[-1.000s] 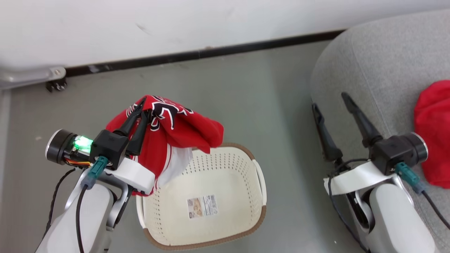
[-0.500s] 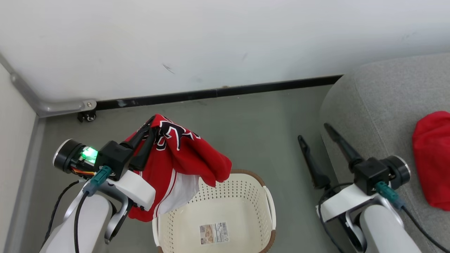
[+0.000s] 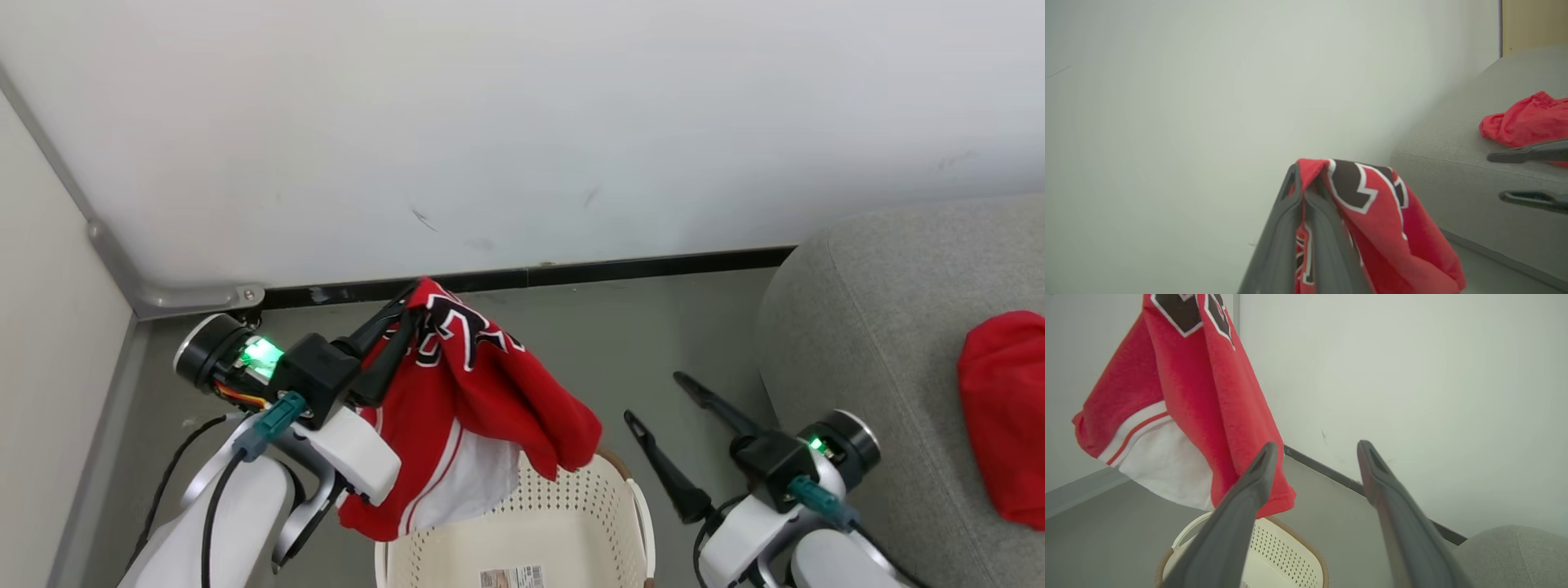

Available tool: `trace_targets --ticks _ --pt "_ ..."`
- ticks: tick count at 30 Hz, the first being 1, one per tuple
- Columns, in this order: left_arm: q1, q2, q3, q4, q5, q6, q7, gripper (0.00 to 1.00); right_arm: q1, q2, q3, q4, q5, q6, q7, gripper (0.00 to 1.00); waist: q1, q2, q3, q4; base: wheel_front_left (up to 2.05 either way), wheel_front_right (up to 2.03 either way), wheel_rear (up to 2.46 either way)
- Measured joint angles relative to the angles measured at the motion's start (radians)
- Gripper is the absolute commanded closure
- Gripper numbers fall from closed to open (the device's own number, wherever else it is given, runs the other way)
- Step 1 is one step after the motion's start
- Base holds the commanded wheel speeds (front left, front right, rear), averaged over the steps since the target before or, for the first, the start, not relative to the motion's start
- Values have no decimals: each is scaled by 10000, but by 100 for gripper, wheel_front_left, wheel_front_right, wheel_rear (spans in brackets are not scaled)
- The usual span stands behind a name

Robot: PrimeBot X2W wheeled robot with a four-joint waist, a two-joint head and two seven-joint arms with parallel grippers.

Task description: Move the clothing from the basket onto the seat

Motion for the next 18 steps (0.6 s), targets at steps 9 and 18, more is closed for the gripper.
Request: trace_targets --ticks 9,18 --pt "-262 -130 -430 -548 -61 -234 339 100 -40 -222 1271 230 439 0 173 0 0 0 -512 141 0 0 0" --pt "-430 -176 -872 -1011 -180 -334 790 100 -355 -125 2173 454 869 2 173 0 0 0 -859 289 0 0 0"
